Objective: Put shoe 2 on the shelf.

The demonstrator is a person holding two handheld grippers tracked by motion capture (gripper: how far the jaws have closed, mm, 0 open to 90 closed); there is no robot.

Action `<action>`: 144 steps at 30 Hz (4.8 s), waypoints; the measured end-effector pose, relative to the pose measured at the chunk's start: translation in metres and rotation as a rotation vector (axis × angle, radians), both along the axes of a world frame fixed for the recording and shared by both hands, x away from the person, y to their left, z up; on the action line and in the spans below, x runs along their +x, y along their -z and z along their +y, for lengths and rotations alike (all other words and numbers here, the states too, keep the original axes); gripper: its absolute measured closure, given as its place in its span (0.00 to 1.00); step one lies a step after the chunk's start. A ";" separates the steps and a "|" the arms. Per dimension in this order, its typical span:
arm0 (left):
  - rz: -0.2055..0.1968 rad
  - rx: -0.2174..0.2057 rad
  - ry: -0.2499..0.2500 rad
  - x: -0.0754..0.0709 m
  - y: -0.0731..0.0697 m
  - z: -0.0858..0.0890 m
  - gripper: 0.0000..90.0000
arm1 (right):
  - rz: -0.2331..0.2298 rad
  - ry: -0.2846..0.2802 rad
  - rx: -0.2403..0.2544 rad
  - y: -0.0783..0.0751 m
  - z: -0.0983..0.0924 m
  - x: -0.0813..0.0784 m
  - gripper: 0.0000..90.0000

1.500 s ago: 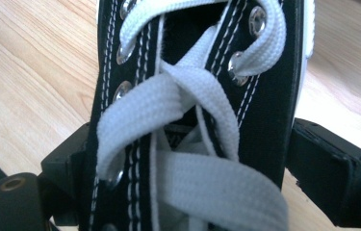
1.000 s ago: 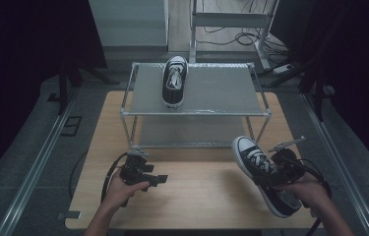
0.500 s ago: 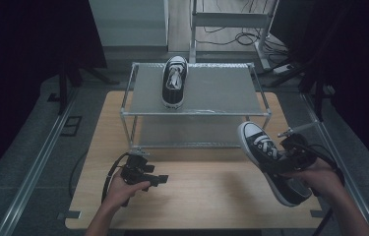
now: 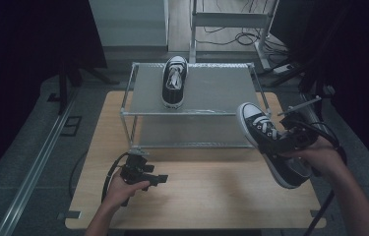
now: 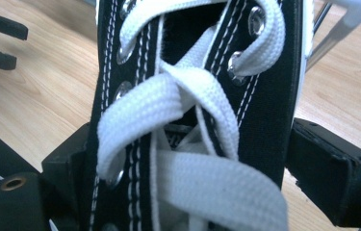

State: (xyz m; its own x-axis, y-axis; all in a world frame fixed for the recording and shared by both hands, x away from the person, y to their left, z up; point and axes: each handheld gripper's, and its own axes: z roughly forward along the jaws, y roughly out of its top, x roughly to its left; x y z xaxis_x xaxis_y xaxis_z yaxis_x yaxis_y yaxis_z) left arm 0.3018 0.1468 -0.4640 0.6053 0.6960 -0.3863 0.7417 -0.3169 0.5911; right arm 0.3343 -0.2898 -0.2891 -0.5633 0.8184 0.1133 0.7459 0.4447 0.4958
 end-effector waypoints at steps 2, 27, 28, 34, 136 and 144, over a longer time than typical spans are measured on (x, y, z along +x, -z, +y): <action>0.001 0.001 0.001 0.000 0.001 0.000 0.26 | -0.001 0.002 -0.008 -0.003 0.004 0.004 0.14; 0.007 -0.008 -0.003 0.002 0.002 0.002 0.26 | 0.026 0.099 -0.009 -0.024 0.056 0.081 0.14; 0.007 -0.009 -0.002 0.002 0.002 0.002 0.26 | 0.028 0.107 -0.008 -0.024 0.058 0.083 0.14; 0.008 -0.010 -0.003 0.002 0.003 0.002 0.26 | 0.043 0.164 0.003 -0.027 0.070 0.101 0.14; 0.006 -0.051 -0.028 0.000 0.000 0.020 0.26 | 0.191 0.569 0.024 0.005 0.204 0.241 0.10; 0.007 -0.044 -0.029 0.001 0.001 0.019 0.26 | 0.094 0.560 0.086 -0.011 0.202 0.234 0.14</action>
State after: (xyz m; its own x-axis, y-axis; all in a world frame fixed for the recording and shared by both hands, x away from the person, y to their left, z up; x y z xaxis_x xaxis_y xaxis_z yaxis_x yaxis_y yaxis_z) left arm 0.3023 0.1653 -0.4649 0.5824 0.6952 -0.4213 0.7545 -0.2692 0.5986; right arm 0.5682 -0.0877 -0.2784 -0.0309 0.9747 0.2214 0.8989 -0.0697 0.4325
